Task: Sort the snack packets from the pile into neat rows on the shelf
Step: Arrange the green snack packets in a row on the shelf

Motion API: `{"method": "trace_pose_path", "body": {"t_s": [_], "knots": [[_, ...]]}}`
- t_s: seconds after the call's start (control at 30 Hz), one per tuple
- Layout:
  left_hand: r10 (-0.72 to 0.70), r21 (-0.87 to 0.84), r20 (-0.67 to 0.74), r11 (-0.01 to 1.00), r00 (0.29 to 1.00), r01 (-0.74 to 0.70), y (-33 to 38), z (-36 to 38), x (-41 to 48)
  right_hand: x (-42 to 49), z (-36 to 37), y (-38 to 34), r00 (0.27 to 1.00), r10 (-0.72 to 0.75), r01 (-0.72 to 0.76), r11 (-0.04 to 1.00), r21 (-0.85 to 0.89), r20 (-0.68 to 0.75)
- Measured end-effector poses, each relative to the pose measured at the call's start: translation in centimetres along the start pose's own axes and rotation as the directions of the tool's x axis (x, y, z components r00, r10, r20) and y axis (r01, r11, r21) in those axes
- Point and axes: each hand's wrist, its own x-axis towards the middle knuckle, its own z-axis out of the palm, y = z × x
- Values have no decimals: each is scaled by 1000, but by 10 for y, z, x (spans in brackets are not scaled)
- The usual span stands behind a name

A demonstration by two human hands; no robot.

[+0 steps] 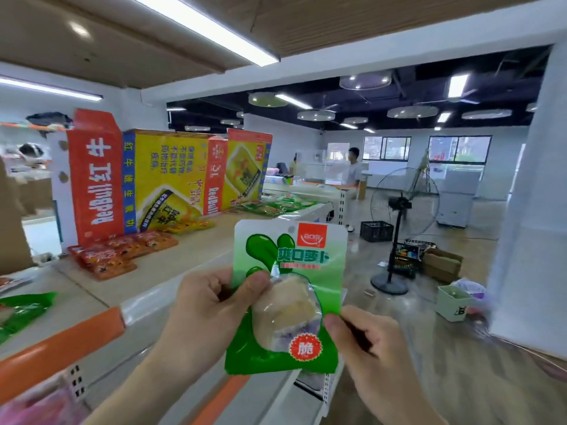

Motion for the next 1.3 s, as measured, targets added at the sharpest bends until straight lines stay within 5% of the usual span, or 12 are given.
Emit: {"method": "trace_pose_path", "body": {"t_s": [0.83,1.3], "knots": [[116,-110,205,989,972,-95,-150,181,223,152,-111,185,958,221,-227,974,-18,-184],[134,-136,107,984,985,-119,-209,230,347,261,-121,277,956,208,-221,974,-43,-208]]}}
